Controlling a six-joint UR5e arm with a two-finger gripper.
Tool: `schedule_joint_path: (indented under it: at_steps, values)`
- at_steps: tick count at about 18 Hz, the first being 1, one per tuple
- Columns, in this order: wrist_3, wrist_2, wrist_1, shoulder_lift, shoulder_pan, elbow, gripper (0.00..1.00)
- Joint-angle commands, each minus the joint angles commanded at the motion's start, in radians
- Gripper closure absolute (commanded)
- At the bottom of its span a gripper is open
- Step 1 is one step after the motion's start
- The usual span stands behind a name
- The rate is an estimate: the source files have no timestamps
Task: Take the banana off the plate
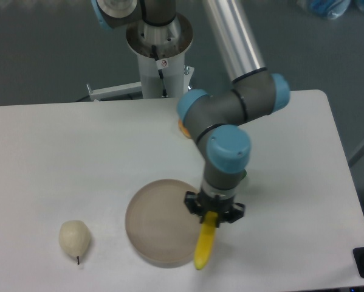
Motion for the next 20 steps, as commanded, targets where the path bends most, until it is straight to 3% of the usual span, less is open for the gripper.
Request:
schedule_joint_path:
  at_steps: [3,5,9,13,20]
  values:
    - [0.185,0.043,-0.153,-0.005,0.048,0.091,1.0]
    - [0.307,0.057,-0.189,-0.011,0.077,0.117,1.0]
    - [0.551,0.058,-0.189,-0.02,0.129,0.12,1.0]
    - [0.703,0.074,-0.183,-0.051,0.17,0.123,1.0]
    - [0.729,0.08,-0.171,-0.066,0.183,0.118,1.0]
